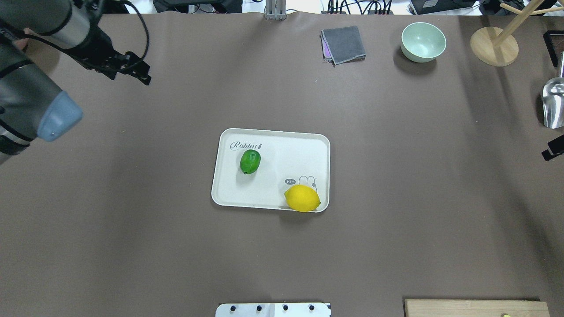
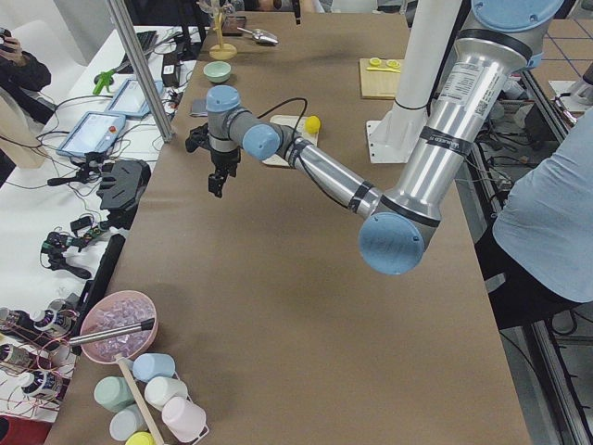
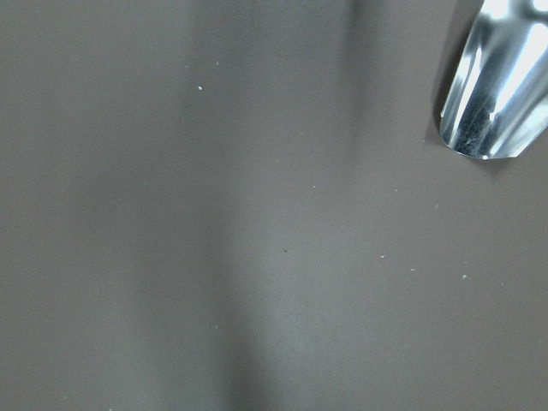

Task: Place all lemons on tray

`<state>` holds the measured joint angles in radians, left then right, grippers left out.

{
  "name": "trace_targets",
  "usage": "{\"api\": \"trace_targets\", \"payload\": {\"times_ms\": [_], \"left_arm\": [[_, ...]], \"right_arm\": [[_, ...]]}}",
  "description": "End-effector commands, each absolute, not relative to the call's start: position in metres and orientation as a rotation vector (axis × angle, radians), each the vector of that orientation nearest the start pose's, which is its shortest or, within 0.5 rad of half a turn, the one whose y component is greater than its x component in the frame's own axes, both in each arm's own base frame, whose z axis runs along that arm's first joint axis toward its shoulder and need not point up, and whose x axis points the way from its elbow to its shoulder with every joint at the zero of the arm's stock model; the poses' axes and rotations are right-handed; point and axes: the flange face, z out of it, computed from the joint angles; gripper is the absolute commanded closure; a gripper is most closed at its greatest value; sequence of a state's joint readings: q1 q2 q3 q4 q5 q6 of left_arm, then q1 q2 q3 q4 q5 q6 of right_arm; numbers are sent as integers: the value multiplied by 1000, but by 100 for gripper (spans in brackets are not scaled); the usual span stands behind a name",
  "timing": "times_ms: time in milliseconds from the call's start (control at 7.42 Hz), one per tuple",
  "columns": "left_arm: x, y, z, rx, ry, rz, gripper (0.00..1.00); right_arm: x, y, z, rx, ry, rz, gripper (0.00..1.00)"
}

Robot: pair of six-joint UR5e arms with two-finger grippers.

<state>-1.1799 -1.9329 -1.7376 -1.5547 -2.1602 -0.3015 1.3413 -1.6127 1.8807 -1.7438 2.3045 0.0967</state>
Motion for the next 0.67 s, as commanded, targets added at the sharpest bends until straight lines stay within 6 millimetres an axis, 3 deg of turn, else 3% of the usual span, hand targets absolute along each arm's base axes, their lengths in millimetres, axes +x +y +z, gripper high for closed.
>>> {"api": "trace_targets", "payload": {"times_ms": [0, 135, 270, 539], "left_arm": [[72, -561, 499, 141, 620, 157, 2], [48, -549, 521, 157, 627, 123, 2], [10, -524, 555, 119, 617, 52, 2], [-29, -484, 598, 68, 714, 38, 2]], "right_arm": [[-33, -479, 545, -36, -733, -155, 1], [-32, -488, 550, -45, -738, -142, 1], [-18, -502, 564, -54, -743, -103, 1], [-17, -515, 588, -76, -735, -127, 1]]}}
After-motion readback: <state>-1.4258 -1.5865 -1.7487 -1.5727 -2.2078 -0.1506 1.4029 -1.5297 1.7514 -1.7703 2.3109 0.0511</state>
